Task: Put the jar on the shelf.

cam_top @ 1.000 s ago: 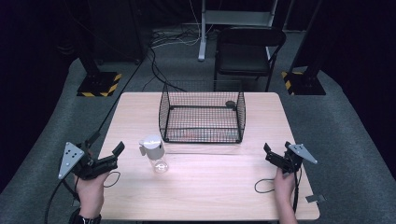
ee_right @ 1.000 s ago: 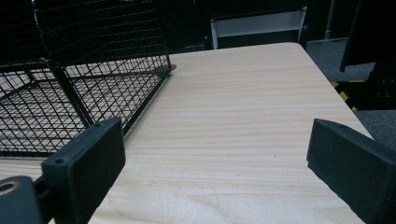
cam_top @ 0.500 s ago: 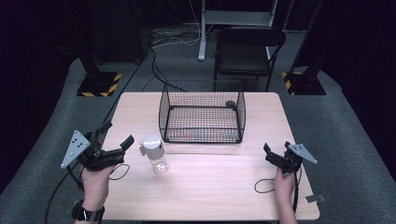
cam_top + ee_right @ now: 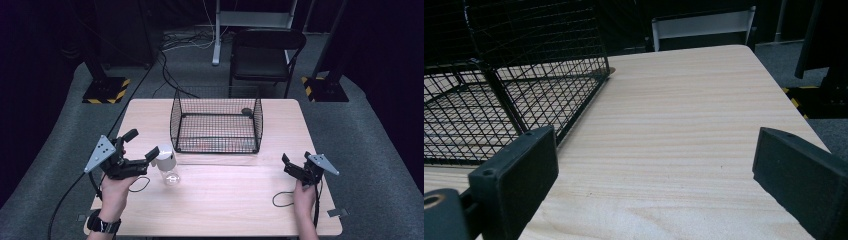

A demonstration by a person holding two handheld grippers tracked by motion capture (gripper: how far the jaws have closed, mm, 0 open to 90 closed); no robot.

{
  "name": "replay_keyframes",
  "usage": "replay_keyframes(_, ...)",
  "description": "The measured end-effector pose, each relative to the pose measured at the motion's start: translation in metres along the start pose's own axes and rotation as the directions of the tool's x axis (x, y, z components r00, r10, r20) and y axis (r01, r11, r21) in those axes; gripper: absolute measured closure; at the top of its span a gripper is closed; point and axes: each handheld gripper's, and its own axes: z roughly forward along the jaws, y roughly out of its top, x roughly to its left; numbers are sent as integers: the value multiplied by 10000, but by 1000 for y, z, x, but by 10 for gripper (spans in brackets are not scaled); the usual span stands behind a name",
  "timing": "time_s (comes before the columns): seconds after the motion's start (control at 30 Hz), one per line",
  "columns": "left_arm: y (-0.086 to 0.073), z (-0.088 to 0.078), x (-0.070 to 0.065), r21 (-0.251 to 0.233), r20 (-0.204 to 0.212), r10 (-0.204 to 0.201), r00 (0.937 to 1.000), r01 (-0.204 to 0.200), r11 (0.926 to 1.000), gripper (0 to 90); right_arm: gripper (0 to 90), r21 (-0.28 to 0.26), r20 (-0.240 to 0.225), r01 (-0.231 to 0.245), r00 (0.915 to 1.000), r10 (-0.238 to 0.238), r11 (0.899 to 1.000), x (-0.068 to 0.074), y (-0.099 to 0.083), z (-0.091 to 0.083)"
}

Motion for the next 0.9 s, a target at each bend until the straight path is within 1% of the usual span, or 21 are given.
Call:
replay_keyframes(0.13, -8, 7, -1, 276, 23, 47, 10000, -47, 9996, 19, 36, 5, -11, 8, 10000, -8, 10000, 0, 0, 0)
replay_keyframes(0.2, -14, 12, -2, 476, -33, 101, 9999, -99, 9988, 18, 36, 10, -19, 12, 10000, -12, 10000, 0, 0, 0)
replay_keyframes(0.27, -16, 13, -2, 517, -43, 107, 9999, -104, 9986, 18, 36, 16, -27, 14, 10000, -14, 10000, 0, 0, 0)
replay_keyframes(0.3, -21, 16, -2, 678, -59, 147, 9999, -142, 9976, 18, 36, 21, -32, 11, 10000, -11, 10000, 0, 0, 0)
replay_keyframes(0.33, -21, 16, -2, 678, -59, 147, 9999, -142, 9976, 17, 36, 17, -30, 13, 10000, -13, 10000, 0, 0, 0)
replay_keyframes(0.4, -28, 21, -3, 841, -106, 192, 9998, -183, 9963, 17, 36, 23, -35, 14, 10000, -13, 10000, 0, 0, 0)
replay_keyframes(0.53, -33, 23, -4, 990, -152, 283, 9995, -266, 9947, 16, 36, 28, -48, 19, 10000, -19, 10000, 0, 0, 0)
replay_keyframes(0.63, -40, 27, -5, 1202, -195, 384, 9991, -358, 9921, 16, 37, 33, -55, 23, 10000, -23, 10000, 0, 0, 0)
replay_keyframes(0.67, -40, 27, -5, 1202, -195, 384, 9991, -358, 9921, 16, 36, 36, -59, 23, 10000, -22, 10000, 0, 0, 0)
replay_keyframes(0.9, -54, 31, -6, 1586, -162, 349, 9993, -319, 9868, 16, 37, 53, -81, 43, 10000, -42, 10000, 0, 0, 1)
